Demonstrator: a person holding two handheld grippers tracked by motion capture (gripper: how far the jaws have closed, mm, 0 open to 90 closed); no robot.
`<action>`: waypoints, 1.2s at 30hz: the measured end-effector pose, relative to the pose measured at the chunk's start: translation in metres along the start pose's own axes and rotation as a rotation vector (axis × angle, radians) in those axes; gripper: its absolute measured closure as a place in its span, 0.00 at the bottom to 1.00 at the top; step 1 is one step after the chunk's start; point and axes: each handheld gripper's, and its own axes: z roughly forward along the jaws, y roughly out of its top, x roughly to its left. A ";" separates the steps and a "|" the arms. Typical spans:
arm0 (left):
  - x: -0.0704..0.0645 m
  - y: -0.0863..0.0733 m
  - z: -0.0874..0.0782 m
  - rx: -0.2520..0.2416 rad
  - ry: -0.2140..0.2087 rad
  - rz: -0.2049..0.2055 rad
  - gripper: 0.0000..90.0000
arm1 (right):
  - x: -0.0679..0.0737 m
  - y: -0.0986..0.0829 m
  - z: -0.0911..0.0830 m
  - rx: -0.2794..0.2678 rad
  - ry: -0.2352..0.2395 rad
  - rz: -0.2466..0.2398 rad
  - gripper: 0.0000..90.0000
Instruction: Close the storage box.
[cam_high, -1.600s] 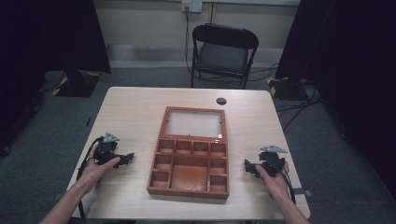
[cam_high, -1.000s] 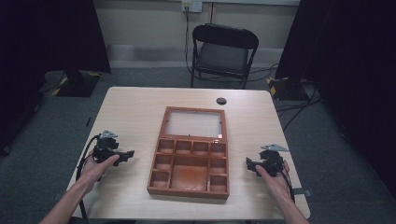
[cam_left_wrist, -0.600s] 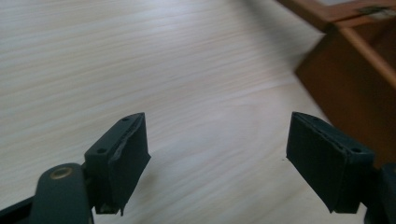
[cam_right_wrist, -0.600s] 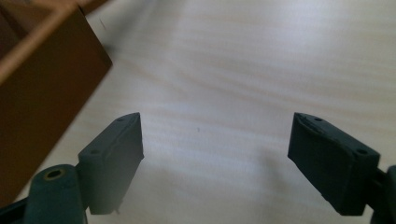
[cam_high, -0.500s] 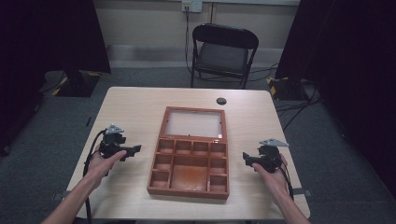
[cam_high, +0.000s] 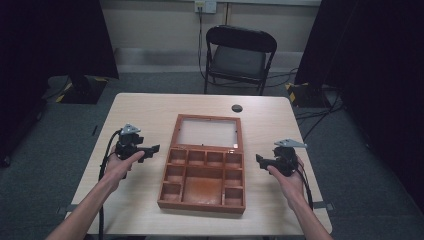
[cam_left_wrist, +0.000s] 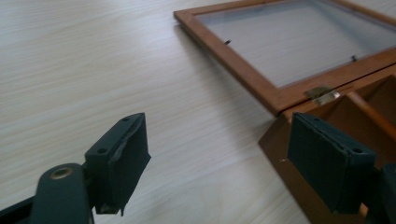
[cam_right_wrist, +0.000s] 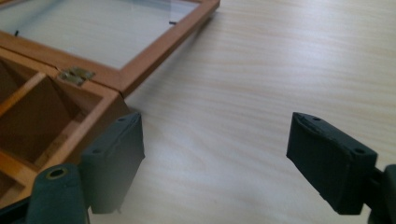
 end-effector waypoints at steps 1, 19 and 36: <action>-0.001 0.003 0.003 0.022 -0.016 0.006 0.22 | 0.000 0.003 0.002 -0.005 0.010 0.000 0.20; -0.015 0.056 0.045 -0.005 -0.045 0.029 0.22 | 0.020 0.081 0.051 -0.054 0.106 -0.002 0.16; -0.008 0.044 0.084 0.074 -0.088 -0.078 0.20 | 0.031 0.061 0.107 0.107 0.162 0.076 0.16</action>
